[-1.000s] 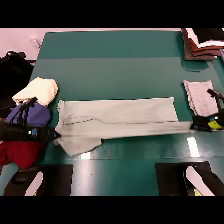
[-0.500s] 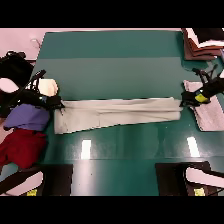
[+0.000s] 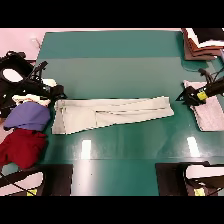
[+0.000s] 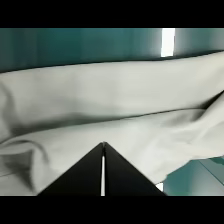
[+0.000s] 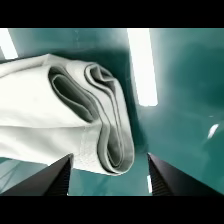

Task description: Fold the shirts.

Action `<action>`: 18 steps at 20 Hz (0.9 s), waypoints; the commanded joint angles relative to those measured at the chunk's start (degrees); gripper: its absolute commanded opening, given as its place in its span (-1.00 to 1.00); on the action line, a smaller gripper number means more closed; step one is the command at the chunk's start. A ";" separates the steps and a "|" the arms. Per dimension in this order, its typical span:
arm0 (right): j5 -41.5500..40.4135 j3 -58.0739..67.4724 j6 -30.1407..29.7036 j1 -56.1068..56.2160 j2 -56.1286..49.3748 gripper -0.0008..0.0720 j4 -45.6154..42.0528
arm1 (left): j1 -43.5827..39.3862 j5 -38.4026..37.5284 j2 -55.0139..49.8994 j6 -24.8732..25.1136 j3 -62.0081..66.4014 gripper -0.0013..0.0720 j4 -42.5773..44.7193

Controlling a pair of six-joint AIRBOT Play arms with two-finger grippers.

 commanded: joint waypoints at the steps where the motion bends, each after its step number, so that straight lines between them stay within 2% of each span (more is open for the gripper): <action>1: -2.56 -6.32 -4.44 -3.30 -2.75 0.63 7.02 | -5.46 1.38 -0.26 -0.24 0.39 -0.88 -1.14; 4: -3.69 -9.09 -7.96 -2.34 -6.36 0.63 14.29 | -13.20 5.55 -0.28 -3.91 0.37 -0.88 -1.14; 7: -4.28 -9.14 -9.60 1.68 -9.16 0.59 17.40 | -19.98 10.08 -1.29 -5.99 0.46 -0.89 -1.09; 8: -5.42 -9.14 -10.03 3.39 -9.14 0.33 17.25 | -22.10 11.32 -2.38 -6.62 0.48 -0.89 -1.09; 11: -7.85 -9.11 -12.50 6.23 -6.49 -0.75 17.29 | -26.71 13.20 -6.82 -6.71 2.03 -0.89 -1.29; 12: -8.31 -8.98 -12.96 6.19 -4.63 -0.93 17.33 | -27.76 13.09 -8.85 -6.69 3.52 -0.89 -1.29; 15: -5.01 -4.20 -12.61 6.23 2.78 -0.94 17.27 | -30.12 13.11 -15.41 -6.69 9.20 -0.89 -1.31; 18: -2.27 3.41 -7.63 8.79 9.86 -0.94 17.33 | -32.09 13.07 -22.43 -6.71 15.02 -0.89 -1.79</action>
